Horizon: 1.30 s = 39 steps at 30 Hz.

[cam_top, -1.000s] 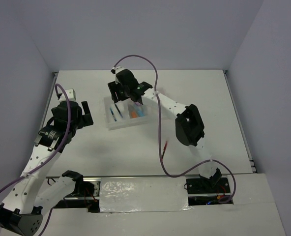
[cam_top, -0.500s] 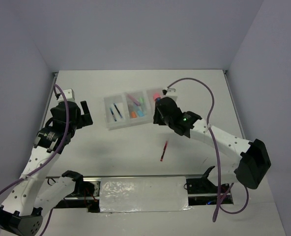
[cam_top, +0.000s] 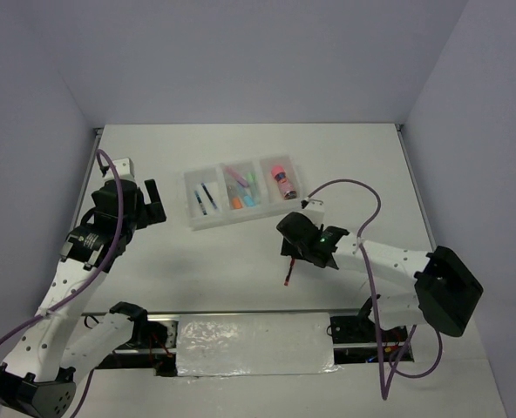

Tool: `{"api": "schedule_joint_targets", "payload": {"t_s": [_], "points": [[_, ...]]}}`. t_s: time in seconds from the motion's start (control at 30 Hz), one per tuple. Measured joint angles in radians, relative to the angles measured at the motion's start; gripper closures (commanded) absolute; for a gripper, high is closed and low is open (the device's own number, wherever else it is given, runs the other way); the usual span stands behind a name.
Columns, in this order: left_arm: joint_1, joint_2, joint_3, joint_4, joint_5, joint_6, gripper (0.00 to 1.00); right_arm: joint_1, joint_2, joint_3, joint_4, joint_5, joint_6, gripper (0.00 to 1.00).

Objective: Sort the stationery into containers
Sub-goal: Pick up the pen from the center of the board, then place the pen in the storage box.

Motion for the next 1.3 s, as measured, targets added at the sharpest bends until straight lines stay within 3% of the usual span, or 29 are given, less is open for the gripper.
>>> {"api": "schedule_joint_targets", "payload": {"t_s": [0.23, 0.27, 0.33, 0.4, 0.6, 0.73, 1.03, 1.2, 1.3], "points": [[0.0, 0.0, 0.0, 0.002, 0.002, 0.0, 0.01, 0.028, 0.165, 0.007, -0.018, 0.021, 0.055, 0.56], [0.0, 0.0, 0.0, 0.002, 0.003, 0.0, 0.01, 0.036, 0.179, 0.008, -0.024, 0.024, 0.063, 0.67], [0.0, 0.0, 0.0, 0.002, 0.004, 0.0, 0.01, 0.051, 0.192, 0.014, -0.027, 0.039, 0.074, 0.77], [0.0, 0.0, 0.0, 0.002, 0.004, 0.0, 0.01, 0.059, 0.195, 0.015, -0.026, 0.039, 0.079, 0.99], [0.0, 0.0, 0.0, 0.002, 0.004, 0.0, 0.01, 0.063, 0.188, 0.015, 0.011, 0.006, 0.039, 1.0], [0.0, 0.0, 0.0, 0.002, 0.003, 0.0, 0.01, 0.072, 0.177, 0.056, 0.084, -0.088, -0.139, 1.0], [0.0, -0.009, 0.0, 0.002, -0.005, 0.0, 0.01, 0.069, 0.404, 0.599, 0.229, -0.25, -0.597, 0.99], [0.0, 0.001, 0.0, 0.001, -0.006, 0.0, 0.01, 0.06, 0.616, 0.925, 0.181, -0.271, -0.717, 0.95], [0.0, 0.002, 0.0, 0.0, -0.01, 0.0, 0.01, 0.051, 0.686, 1.023, 0.161, -0.275, -0.767, 0.92]]}}
